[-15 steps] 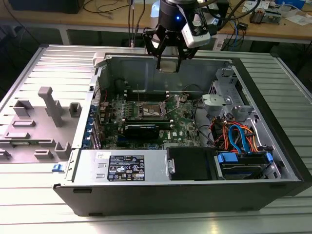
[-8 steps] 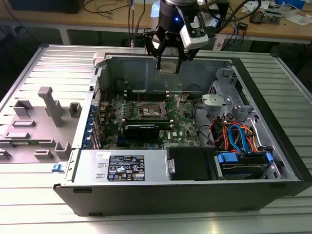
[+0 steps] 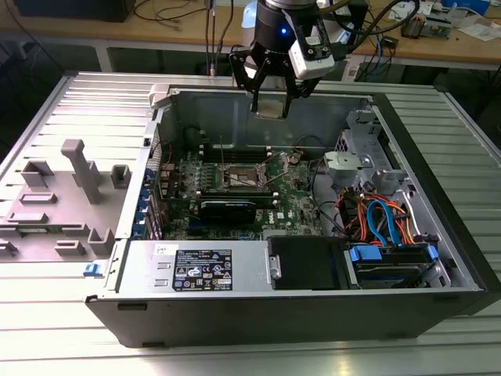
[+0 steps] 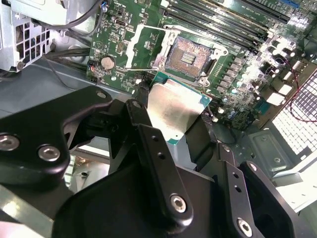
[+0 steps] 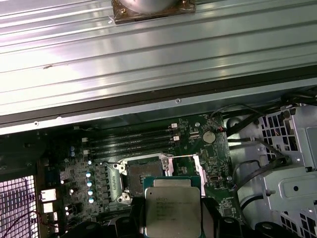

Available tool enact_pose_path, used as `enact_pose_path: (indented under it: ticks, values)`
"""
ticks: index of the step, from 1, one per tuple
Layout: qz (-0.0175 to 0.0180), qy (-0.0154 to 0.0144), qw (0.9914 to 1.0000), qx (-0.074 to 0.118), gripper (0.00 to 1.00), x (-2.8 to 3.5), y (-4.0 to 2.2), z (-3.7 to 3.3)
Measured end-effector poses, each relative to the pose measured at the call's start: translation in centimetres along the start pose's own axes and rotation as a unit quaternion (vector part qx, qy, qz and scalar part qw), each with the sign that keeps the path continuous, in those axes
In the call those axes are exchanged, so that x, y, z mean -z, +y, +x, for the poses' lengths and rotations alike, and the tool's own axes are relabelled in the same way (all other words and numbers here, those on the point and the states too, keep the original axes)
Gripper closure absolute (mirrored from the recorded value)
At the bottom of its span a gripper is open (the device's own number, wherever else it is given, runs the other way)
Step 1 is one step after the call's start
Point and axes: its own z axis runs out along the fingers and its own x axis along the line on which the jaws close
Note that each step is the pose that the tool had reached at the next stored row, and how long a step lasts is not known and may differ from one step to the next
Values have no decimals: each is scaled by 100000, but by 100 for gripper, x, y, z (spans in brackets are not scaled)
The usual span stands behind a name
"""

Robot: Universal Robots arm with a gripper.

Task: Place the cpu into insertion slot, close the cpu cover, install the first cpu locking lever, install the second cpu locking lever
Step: 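Place the cpu into insertion slot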

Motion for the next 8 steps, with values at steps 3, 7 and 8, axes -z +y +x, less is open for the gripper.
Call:
enact_pose_path:
  ticks: [3, 7, 8]
  values:
    - [1, -2, 100000, -15, 46, 0, 0, 0]
    - [-18, -87, 99995, -974, 46, -2, 0, 0]
    - [-48, -213, 99971, -2378, 46, -5, 0, 0]
